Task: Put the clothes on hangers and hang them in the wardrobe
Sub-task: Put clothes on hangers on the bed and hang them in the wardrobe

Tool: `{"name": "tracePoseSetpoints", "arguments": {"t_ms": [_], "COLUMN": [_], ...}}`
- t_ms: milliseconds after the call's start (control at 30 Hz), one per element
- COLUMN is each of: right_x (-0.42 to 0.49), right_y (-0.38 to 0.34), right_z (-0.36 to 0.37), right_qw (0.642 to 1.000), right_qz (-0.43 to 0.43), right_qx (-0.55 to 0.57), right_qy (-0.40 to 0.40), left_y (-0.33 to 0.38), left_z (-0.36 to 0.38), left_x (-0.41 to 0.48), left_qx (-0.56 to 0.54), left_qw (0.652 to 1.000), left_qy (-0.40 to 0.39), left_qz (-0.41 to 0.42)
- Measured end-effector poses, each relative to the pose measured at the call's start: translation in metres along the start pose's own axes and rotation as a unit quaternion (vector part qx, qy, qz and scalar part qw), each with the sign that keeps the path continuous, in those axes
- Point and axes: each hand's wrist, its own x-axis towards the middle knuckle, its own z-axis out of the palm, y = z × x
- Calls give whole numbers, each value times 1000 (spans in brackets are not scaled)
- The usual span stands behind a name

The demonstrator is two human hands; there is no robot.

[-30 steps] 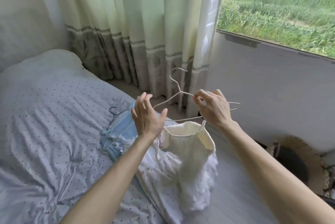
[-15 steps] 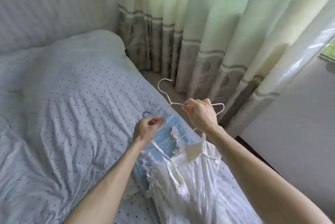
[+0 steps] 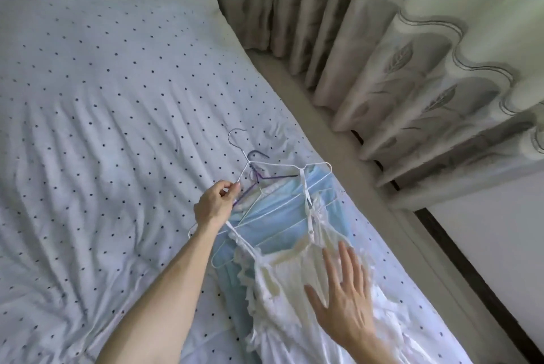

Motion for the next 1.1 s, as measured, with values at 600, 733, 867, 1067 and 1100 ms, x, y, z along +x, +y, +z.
{"name": "tracePoseSetpoints", "arguments": {"t_ms": [600,733,867,1067,1100], "right_x": [-25,-57,-111,-232,-258], "right_y": [46,47,62,129,143], "right_z": [69,28,-26,-123,-140], "right_qw": [974,980,989,975,970], "right_qz": [39,25,52,180,199], "right_qx": [-13,9,76,116,116], "right_qy": [-223,-195,-119,52,82], "left_y": [-44,-14,22,104,121], "left_z": [93,80,75,89,94], "left_x": [30,-30,-133,-297,-324], "left_qx": [94,133,167,215,220], "left_qw": [994,989,966,881,865], "left_qy": [-37,-49,-148,-301,-311], "left_qz": [30,47,127,294,327]}}
